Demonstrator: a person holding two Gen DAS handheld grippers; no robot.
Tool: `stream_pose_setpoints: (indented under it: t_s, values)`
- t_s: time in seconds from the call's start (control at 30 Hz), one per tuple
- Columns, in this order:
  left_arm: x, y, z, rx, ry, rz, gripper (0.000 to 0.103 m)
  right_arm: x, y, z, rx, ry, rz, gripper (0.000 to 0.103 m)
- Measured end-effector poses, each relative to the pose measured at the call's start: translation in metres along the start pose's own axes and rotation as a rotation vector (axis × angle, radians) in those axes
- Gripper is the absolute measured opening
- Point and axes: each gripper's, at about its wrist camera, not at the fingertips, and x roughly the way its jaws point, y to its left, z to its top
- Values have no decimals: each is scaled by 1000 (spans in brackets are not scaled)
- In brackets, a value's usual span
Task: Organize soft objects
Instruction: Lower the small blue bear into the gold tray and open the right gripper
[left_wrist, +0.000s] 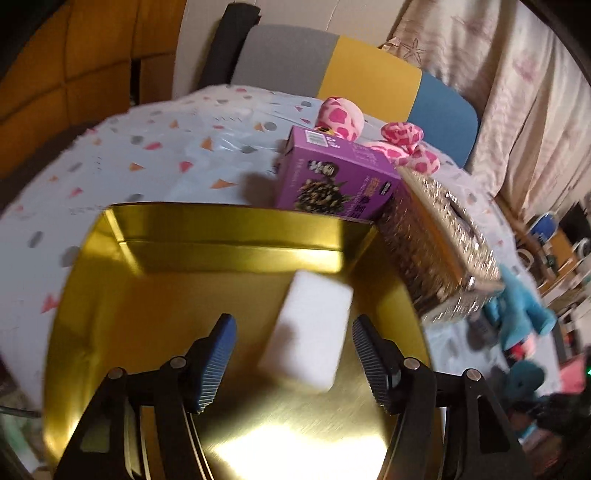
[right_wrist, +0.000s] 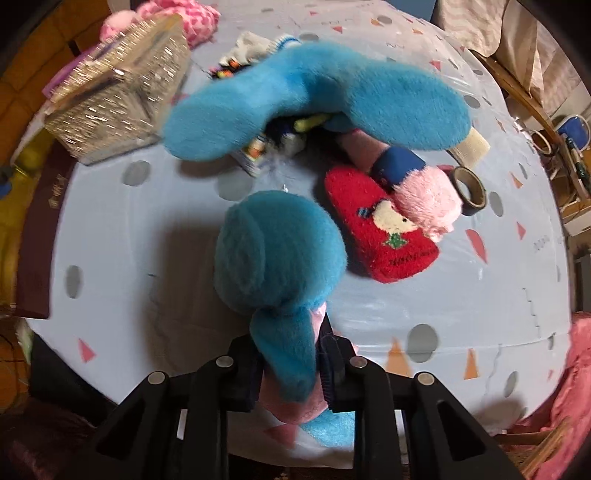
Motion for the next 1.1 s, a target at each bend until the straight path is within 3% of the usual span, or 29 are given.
stream_pose_setpoints:
  t_s: [0.1,0.17,0.37,0.6,0.77,0.93,1.1]
  values:
    - [-11,1,-16,41,-17,63,71,-8,11,-3,9,-35,65,23]
    - [-17,1,-26,46,-28,92,83,-14,21,-3,16,-60,112,23]
    - [-41,-3,-36,27,-114,158,92,-36,55,5,14,-149,275,23]
    - [-60,3,-38,-1,-163,199,95,-60,113,30,-15,-220,493,23]
    - [-61,6,-45,-6,-160,245,95,-63,158,54,-2,-215,624,23]
    - [-64,17,-52,-34,-166,254,95,-50,198,73,20,-166,652,23]
    - [-67,34,-54,-83,-162,243,95,-22,226,90,-3,-152,540,28]
